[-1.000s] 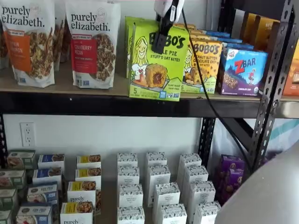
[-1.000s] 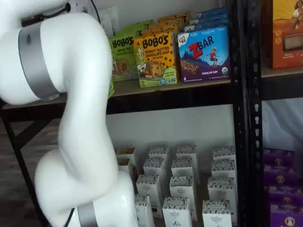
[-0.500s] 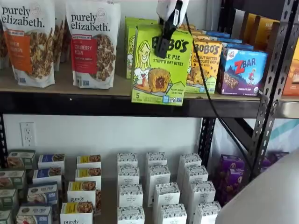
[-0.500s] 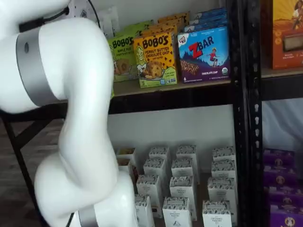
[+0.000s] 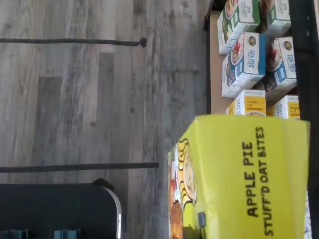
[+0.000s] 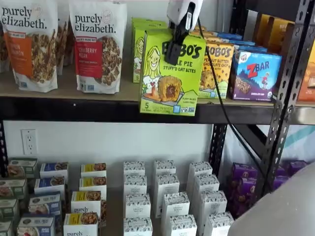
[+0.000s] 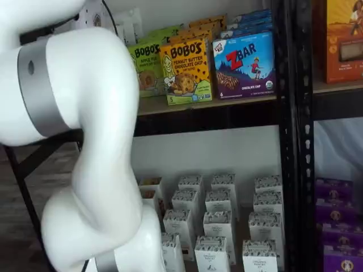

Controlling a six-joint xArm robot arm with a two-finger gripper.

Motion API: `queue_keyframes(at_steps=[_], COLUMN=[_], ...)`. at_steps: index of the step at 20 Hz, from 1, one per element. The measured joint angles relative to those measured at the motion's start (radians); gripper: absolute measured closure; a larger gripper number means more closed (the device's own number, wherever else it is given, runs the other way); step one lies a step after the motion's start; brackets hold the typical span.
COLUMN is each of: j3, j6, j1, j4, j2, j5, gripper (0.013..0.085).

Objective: Pick the green box on the top shelf, the fourth from the left

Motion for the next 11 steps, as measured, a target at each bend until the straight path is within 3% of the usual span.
queue_keyframes(at_steps=[11], j3=[0.047], j6=[0.053], j1=[0.055], j4=[-0.019], j2=[-0.062], j5=[0.009], gripper=[0.069])
